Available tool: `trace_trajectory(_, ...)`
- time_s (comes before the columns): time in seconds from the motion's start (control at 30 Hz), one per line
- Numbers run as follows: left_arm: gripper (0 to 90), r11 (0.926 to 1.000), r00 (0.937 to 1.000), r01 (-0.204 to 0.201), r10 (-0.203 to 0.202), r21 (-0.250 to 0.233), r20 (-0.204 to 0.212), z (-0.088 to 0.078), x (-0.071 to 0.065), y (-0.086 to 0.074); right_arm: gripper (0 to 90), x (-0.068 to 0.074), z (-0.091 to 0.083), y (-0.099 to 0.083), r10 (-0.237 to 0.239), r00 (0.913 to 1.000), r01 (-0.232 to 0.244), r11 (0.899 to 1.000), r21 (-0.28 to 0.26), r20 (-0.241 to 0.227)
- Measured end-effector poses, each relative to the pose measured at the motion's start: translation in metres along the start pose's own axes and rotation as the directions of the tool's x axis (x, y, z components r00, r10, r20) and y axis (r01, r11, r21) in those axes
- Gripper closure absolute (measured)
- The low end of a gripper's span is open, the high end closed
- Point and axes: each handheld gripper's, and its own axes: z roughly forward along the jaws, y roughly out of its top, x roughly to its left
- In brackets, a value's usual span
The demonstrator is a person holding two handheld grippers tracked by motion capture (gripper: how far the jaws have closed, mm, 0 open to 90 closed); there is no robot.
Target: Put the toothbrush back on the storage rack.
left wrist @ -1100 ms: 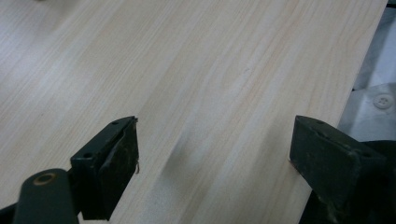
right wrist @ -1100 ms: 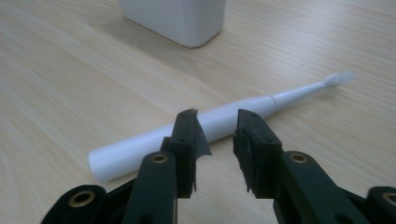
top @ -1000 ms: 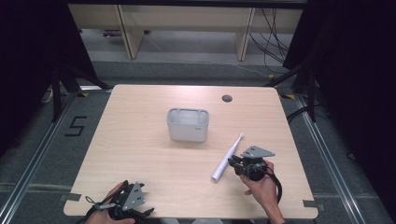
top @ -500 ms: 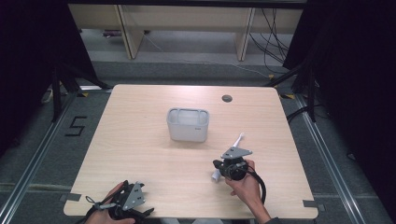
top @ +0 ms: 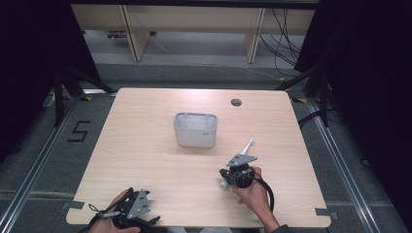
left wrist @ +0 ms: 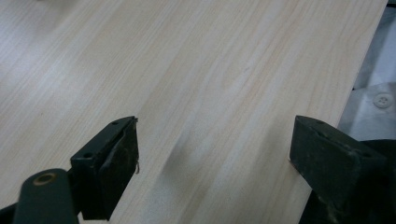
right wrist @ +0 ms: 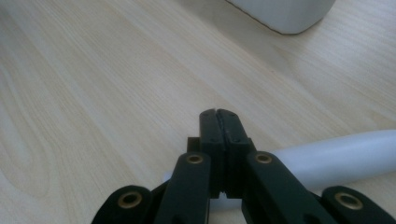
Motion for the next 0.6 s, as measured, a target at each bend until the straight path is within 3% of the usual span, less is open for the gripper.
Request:
trace_trajectory(0.07,15.3,1.0000,1.0000,0.002,-0.002,-0.006,-0.001,0.000,0.000,0.000,89.8,-0.001,0.000,-0.001,-0.011,0.9999,0.011,1.000,0.002,-0.003)
trace_trajectory(0.1,15.3,1.0000,1.0000,-0.007,0.007,0.002,-0.001,0.000,0.000,0.000,89.8,0.000,-0.001,-0.001,-0.003,1.0000,0.003,1.000,0.000,-0.003)
trace_trajectory(0.2,15.3,0.9999,0.9999,0.014,-0.014,-0.002,0.000,0.000,-0.001,0.000,89.8,0.002,0.000,-0.004,0.027,0.9996,-0.027,1.000,-0.007,-0.001)
trace_trajectory(0.23,15.3,0.9999,0.9999,0.014,-0.014,-0.002,0.000,0.000,-0.001,0.000,89.8,0.000,-0.001,-0.004,0.002,1.0000,-0.002,1.000,-0.006,-0.004)
trace_trajectory(0.4,15.3,0.9999,0.9999,0.011,-0.011,-0.003,-0.001,0.000,-0.001,0.000,89.8,-0.001,-0.009,-0.008,0.014,0.9998,-0.014,1.000,0.018,-0.015)
trace_trajectory(0.47,15.3,0.9999,0.9999,0.011,-0.011,0.000,0.002,-0.001,-0.001,0.000,89.8,-0.002,-0.009,-0.011,0.006,1.0000,-0.006,1.000,-0.003,0.000)
trace_trajectory(0.5,15.3,1.0000,1.0000,0.009,-0.009,0.000,0.002,-0.001,-0.001,0.000,89.9,-0.004,-0.011,-0.012,-0.014,0.9998,0.014,1.000,0.014,-0.012)
trace_trajectory(0.53,15.3,0.9999,0.9999,0.012,-0.012,0.002,0.001,-0.001,-0.001,0.000,89.9,-0.003,-0.013,-0.014,0.016,0.9998,-0.015,1.000,0.019,-0.009)
trace_trajectory(0.6,15.3,0.9999,0.9999,0.015,-0.015,-0.002,-0.002,0.000,-0.001,0.000,89.9,-0.005,-0.015,-0.018,0.021,0.9998,-0.021,1.000,0.009,0.002)
